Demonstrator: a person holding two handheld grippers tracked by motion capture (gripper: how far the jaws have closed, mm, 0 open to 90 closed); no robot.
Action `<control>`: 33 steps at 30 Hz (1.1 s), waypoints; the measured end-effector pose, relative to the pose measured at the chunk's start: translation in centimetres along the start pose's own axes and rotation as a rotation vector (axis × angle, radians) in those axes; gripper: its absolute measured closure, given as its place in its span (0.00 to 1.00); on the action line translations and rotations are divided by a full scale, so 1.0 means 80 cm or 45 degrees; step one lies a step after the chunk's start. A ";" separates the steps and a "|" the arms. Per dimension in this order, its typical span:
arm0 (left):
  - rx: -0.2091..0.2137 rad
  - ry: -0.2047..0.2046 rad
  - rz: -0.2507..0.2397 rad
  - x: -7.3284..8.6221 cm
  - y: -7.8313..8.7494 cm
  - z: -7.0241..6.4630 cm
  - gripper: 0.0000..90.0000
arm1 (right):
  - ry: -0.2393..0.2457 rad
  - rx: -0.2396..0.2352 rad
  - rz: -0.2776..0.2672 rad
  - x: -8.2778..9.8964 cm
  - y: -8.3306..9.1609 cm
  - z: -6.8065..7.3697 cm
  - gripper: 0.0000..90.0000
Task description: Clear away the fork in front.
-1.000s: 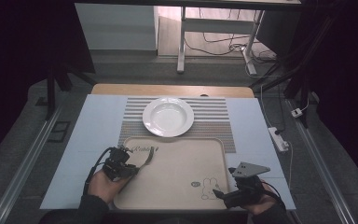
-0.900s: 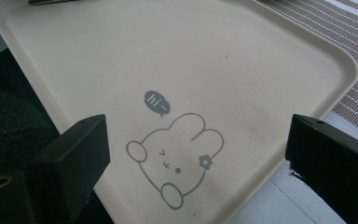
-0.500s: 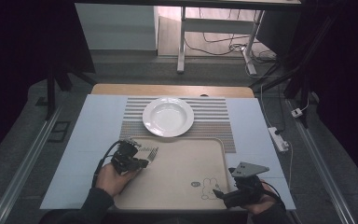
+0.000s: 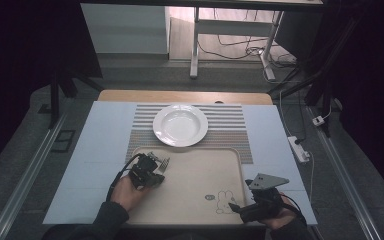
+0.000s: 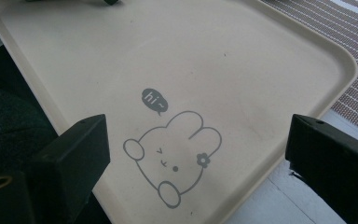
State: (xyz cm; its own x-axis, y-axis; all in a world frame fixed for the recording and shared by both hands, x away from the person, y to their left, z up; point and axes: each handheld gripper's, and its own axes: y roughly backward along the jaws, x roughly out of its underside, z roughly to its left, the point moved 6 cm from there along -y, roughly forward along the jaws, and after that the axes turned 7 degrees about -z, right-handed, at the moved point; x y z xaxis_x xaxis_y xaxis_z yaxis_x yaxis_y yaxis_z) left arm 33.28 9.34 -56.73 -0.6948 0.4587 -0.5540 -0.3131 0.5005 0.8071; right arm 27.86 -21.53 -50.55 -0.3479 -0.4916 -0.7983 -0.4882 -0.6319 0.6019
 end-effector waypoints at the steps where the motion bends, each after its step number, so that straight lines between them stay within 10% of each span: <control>1: -0.005 0.004 -0.003 0.000 0.000 0.001 0.99 | -0.002 0.000 0.001 0.000 0.000 0.000 0.07; 33: -0.138 0.216 -0.015 0.014 0.025 0.068 0.99 | -0.007 -0.033 -0.006 0.001 0.001 -0.001 0.08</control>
State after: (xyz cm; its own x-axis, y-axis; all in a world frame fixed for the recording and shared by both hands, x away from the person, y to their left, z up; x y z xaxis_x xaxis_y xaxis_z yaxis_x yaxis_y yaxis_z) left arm 35.38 14.85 -56.86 -0.7869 0.3183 -0.5286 -0.3833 0.4192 0.8230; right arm 27.89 -21.66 -50.56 -0.3504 -0.4855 -0.8010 -0.4688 -0.6495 0.5987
